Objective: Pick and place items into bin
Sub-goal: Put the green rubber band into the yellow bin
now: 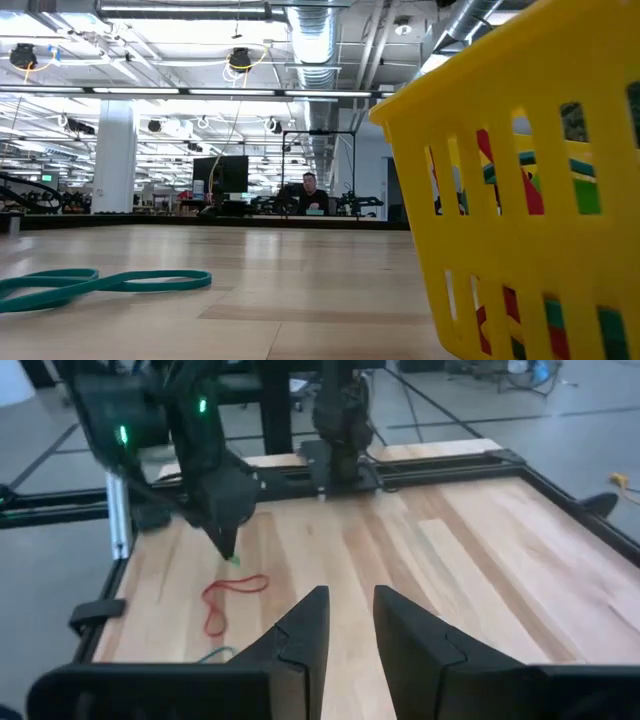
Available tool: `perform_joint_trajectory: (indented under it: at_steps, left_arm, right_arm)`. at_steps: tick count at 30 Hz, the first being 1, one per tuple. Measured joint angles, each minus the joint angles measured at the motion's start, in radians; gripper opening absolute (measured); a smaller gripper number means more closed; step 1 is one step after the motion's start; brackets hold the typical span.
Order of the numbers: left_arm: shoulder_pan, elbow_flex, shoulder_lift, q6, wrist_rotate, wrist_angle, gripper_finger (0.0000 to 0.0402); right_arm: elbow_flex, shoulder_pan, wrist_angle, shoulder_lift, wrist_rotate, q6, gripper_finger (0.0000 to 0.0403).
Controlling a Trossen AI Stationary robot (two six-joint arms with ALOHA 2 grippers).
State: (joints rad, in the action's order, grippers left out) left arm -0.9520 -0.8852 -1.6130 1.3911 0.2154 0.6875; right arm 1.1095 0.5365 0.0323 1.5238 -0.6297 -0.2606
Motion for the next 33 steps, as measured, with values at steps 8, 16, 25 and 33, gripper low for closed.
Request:
perform_joint_trajectory:
  at_steps: [8, 16, 25, 33]
  left_arm:
    - [0.046, -0.197, 0.077, -0.289, 0.356, -0.003, 0.0001]
    - [0.21, -0.27, 0.041, -0.873, 0.27, -0.504, 0.0]
    - [0.361, -0.272, -0.171, -1.06, -0.007, -0.949, 0.0]
    - [0.381, -0.443, -0.407, -1.174, -0.106, -1.011, 0.0]
  right_arm:
    - [0.0, 0.048, 0.015, 0.0, 0.003, 0.025, 0.0076]
    - [0.0, 0.066, 0.012, 0.0, 0.003, 0.019, 0.0076]
    - [-0.002, 0.053, 0.029, -0.017, 0.008, -0.054, 0.0076]
    - [-0.002, 0.066, 0.043, -0.034, 0.029, -0.054, 0.0076]
